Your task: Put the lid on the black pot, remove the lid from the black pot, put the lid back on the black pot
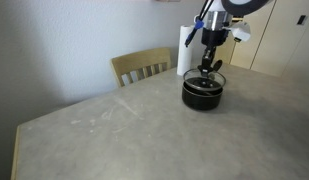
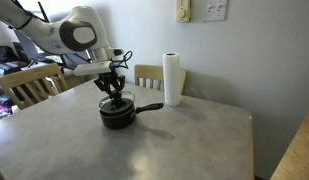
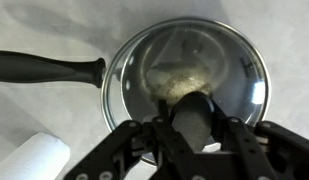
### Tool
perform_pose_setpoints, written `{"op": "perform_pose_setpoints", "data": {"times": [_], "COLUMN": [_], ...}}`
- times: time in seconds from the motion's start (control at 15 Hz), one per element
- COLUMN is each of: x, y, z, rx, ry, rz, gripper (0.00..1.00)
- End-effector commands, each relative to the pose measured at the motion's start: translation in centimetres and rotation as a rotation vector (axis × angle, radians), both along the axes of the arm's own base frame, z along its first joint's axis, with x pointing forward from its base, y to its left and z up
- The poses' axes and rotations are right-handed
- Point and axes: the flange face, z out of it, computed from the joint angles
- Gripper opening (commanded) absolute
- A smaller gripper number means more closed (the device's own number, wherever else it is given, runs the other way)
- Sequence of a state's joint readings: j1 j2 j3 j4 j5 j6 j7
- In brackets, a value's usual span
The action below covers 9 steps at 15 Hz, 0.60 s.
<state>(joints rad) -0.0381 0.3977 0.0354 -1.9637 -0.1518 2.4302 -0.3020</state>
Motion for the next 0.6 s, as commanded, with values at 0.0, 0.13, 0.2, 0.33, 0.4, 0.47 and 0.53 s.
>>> {"op": "perform_pose_setpoints", "data": {"times": [0.0, 0.13, 0.2, 0.33, 0.4, 0.47, 0.53], "x": [-1.7, -2.7, -3.2, -4.5, -5.3, -5.9, -6.6], "y": [-2.2, -4.0, -5.0, -7.6, -9.1, -10.4, -12.1], "z": [1.1, 0.9, 0.9, 0.7, 0.6, 0.5, 0.5], "rx": [-0.019, -0.022, -0.023, -0.026, -0.026, -0.027, -0.028], "ry": [-0.005, -0.001, 0.001, 0.008, 0.011, 0.012, 0.013], "rz": [-0.013, -0.025, -0.035, -0.050, -0.056, -0.062, -0.068], "gripper": [0.16, 0.16, 0.16, 0.16, 0.16, 0.16, 0.16]}}
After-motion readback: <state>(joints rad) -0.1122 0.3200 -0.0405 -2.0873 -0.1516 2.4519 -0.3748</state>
